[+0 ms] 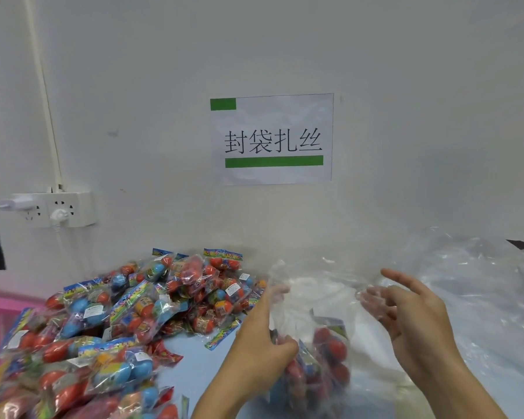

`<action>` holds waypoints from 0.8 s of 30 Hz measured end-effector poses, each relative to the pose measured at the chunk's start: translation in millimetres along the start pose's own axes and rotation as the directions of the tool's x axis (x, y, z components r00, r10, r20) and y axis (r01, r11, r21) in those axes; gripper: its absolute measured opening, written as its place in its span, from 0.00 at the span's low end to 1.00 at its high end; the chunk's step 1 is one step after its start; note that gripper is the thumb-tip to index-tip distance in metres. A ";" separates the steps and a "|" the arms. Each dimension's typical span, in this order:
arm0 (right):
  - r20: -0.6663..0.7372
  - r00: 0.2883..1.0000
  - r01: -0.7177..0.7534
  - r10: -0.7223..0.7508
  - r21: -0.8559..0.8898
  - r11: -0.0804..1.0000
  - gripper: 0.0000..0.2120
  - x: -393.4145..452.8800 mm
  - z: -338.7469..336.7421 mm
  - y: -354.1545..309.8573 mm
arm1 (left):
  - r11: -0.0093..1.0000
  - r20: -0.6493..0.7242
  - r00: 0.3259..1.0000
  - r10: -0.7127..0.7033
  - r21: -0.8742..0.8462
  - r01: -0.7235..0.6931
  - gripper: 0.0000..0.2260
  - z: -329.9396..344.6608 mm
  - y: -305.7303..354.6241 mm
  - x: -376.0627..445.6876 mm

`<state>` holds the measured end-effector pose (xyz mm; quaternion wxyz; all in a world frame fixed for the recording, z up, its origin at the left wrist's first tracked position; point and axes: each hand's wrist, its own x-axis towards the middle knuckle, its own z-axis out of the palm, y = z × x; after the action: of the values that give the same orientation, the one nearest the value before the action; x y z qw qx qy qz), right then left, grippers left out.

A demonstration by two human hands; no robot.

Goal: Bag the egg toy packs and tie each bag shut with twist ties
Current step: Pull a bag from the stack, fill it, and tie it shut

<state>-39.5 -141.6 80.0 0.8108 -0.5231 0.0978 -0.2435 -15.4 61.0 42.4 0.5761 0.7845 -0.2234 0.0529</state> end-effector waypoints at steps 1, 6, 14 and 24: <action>-0.019 1.000 -0.002 0.003 0.040 0.999 0.15 0.8 -1.6 -0.6 | 1.000 -0.002 1.000 -0.001 -0.008 0.001 0.31 0.0 0.2 0.4; 0.025 1.000 -0.022 0.018 0.181 0.983 0.17 3.7 -1.0 2.2 | 1.000 -0.016 1.000 0.021 0.024 -0.020 0.28 0.2 -0.5 1.2; 0.104 0.994 0.017 -0.016 -0.006 1.000 0.14 5.8 3.3 10.4 | 0.981 -0.341 0.923 0.178 -0.017 -0.196 0.03 2.8 5.6 9.6; 0.570 0.759 0.205 0.315 -0.668 0.716 0.36 -6.4 0.7 24.8 | 0.925 -0.505 0.862 0.050 -0.301 -0.230 0.08 -5.2 8.8 10.6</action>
<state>-37.4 -129.6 57.4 0.5419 -0.8351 -0.0882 0.0343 -8.7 60.7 55.5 0.7388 0.6111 -0.1336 0.2509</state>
